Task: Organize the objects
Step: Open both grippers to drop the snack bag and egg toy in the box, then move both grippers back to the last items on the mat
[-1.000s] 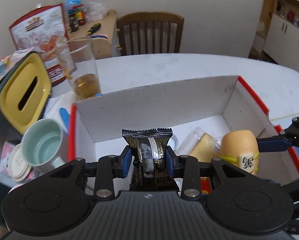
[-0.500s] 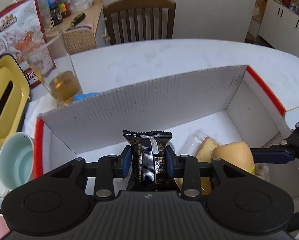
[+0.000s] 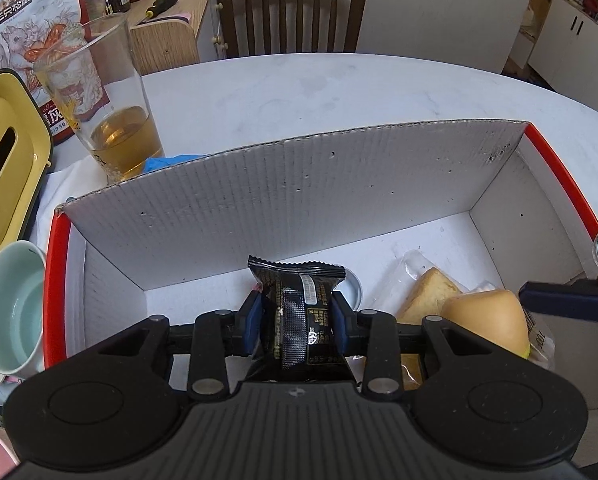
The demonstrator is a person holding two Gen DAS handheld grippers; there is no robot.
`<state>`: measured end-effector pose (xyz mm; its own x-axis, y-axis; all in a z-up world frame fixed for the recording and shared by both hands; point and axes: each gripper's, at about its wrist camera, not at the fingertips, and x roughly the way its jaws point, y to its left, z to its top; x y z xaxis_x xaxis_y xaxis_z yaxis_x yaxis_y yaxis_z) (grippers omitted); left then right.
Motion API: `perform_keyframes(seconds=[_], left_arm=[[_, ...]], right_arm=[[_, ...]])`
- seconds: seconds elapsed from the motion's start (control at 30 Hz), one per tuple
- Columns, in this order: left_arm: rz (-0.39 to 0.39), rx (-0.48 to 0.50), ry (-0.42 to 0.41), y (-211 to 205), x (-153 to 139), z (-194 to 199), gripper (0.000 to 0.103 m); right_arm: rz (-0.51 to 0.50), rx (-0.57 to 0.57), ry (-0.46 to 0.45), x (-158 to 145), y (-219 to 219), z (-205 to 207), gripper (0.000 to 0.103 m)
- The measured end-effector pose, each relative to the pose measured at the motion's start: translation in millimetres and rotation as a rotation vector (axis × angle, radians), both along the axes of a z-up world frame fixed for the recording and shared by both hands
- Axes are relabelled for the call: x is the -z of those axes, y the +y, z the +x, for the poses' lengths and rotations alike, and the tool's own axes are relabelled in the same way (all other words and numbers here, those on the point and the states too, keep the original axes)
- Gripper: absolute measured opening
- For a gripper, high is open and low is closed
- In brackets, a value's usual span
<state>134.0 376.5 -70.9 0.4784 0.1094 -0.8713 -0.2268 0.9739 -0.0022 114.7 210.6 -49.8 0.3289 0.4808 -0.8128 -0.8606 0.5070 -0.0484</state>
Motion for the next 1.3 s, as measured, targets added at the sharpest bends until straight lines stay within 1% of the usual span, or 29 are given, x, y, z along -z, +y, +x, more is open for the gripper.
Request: perform_keyframes(seconds=[0.17, 0.3, 0.37, 0.57, 0.9, 1.13, 1.3], left_arm=[[0.023, 0.007, -0.018, -4.2, -2.2, -1.0, 0.052], [0.004, -0.002, -0.037, -2.1, -8.0, -4.1, 0.056], [-0.011, -0.006, -0.055, -2.1, -12.8, -7.6, 0.061], [0.001, 0.014, -0.087, -13.1, -25.1, -19.7, 0.061], [-0.007, 0.048, -0.162, -42.8, -54.4, -43.7, 0.061], [-0.026, 0.047, -0.205, -70.6, -71.8, -61.5, 0.061], [-0.023, 0.056, -0.241, -94.7, -83.8, -72.2, 0.061]], right_arm=[[0.023, 0.012, 0.007, -6.4, -6.6, 2.1, 0.066], [0.042, 0.025, 0.031, -11.4, -15.6, 5.0, 0.069], [0.055, 0.034, 0.044, -14.4, -21.5, 6.3, 0.071], [0.099, 0.044, 0.067, -25.1, -42.1, 5.8, 0.072], [0.178, 0.04, 0.079, -49.3, -80.5, 1.4, 0.073], [0.227, 0.057, 0.09, -62.4, -111.0, -2.4, 0.073], [0.265, 0.067, 0.105, -70.7, -137.9, -5.4, 0.073]])
